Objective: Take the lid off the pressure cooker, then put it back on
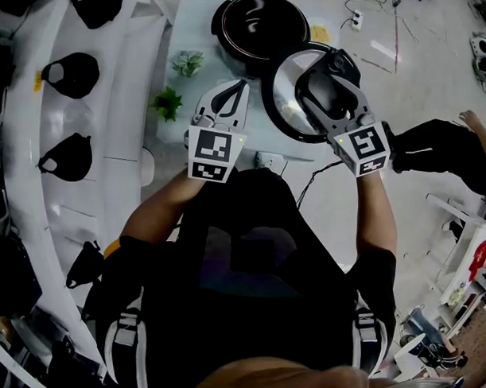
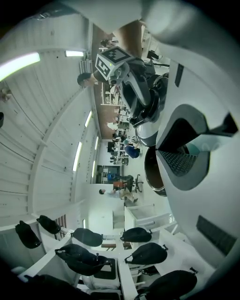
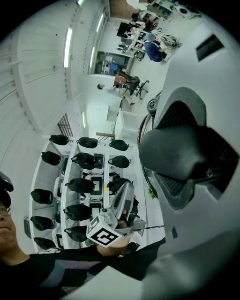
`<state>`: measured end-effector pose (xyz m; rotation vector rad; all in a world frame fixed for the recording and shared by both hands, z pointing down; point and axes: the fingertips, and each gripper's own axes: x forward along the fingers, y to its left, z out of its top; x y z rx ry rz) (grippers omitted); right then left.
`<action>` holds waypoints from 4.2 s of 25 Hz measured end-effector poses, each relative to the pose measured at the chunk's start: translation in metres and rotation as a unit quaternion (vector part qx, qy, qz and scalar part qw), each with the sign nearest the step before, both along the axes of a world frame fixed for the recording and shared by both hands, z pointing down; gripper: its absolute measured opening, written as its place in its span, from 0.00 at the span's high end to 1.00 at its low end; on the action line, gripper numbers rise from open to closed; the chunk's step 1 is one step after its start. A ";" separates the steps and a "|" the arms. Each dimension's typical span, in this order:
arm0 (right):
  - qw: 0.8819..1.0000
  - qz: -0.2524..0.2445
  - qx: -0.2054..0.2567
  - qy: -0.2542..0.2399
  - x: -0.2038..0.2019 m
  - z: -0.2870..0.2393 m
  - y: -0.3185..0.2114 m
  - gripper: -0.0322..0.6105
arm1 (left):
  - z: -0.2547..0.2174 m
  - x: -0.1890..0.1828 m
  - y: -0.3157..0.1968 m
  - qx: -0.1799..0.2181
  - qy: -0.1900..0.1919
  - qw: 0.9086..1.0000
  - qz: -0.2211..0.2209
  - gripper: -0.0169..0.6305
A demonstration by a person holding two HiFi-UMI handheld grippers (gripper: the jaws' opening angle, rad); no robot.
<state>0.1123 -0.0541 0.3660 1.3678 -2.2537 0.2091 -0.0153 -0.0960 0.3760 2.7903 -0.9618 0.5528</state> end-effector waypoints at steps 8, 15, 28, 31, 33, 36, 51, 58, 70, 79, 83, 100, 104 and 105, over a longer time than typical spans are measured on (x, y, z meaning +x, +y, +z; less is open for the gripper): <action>1.000 -0.010 0.008 0.007 -0.026 -0.015 -0.045 0.50 | -0.016 -0.045 -0.026 0.016 0.005 1.000 -0.016 0.96; 0.998 -0.065 0.006 0.020 -0.028 -0.012 -0.097 0.50 | -0.015 -0.065 -0.044 0.014 -0.005 0.997 -0.080 0.96; 0.982 -0.184 0.006 0.042 -0.034 0.003 -0.171 0.50 | -0.006 -0.066 -0.067 -0.002 -0.024 0.982 -0.190 0.96; 0.978 -0.205 0.001 0.041 -0.037 0.010 -0.183 0.50 | -0.001 -0.066 -0.072 -0.007 -0.028 0.978 -0.206 0.96; 0.976 -0.216 -0.002 0.040 -0.039 0.015 -0.191 0.50 | 0.002 -0.067 -0.076 -0.010 -0.031 0.976 -0.214 0.96; 0.971 -0.233 -0.008 0.046 -0.041 0.023 -0.198 0.50 | 0.006 -0.067 -0.080 -0.013 -0.034 0.974 -0.223 0.96; 0.948 -0.314 -0.039 0.044 -0.053 0.050 -0.217 0.50 | 0.027 -0.072 -0.095 -0.032 -0.050 0.967 -0.246 0.96; 0.931 -0.355 -0.060 0.058 -0.053 0.069 -0.215 0.50 | 0.033 -0.069 -0.100 -0.037 -0.056 0.966 -0.249 0.96; 0.930 -0.365 -0.048 0.020 -0.049 0.071 -0.218 0.49 | 0.048 -0.057 -0.108 -0.052 -0.057 0.966 -0.247 0.96; 0.947 -0.316 -0.061 0.020 -0.049 0.074 -0.222 0.50 | 0.049 -0.045 -0.113 -0.052 -0.053 0.969 -0.236 0.96; 0.952 -0.298 -0.068 0.020 -0.048 0.074 -0.222 0.50 | 0.048 -0.042 -0.113 -0.053 -0.052 0.969 -0.234 0.96; 0.925 -0.373 -0.068 0.007 -0.047 0.072 -0.216 0.50 | 0.050 -0.037 -0.113 -0.055 -0.054 0.972 -0.221 0.96; 0.928 -0.366 -0.067 0.006 -0.047 0.071 -0.217 0.50 | 0.051 -0.037 -0.113 -0.055 -0.055 0.972 -0.223 0.96; 0.930 -0.362 -0.067 0.005 -0.048 0.070 -0.217 0.50 | 0.051 -0.037 -0.114 -0.055 -0.056 0.972 -0.223 0.96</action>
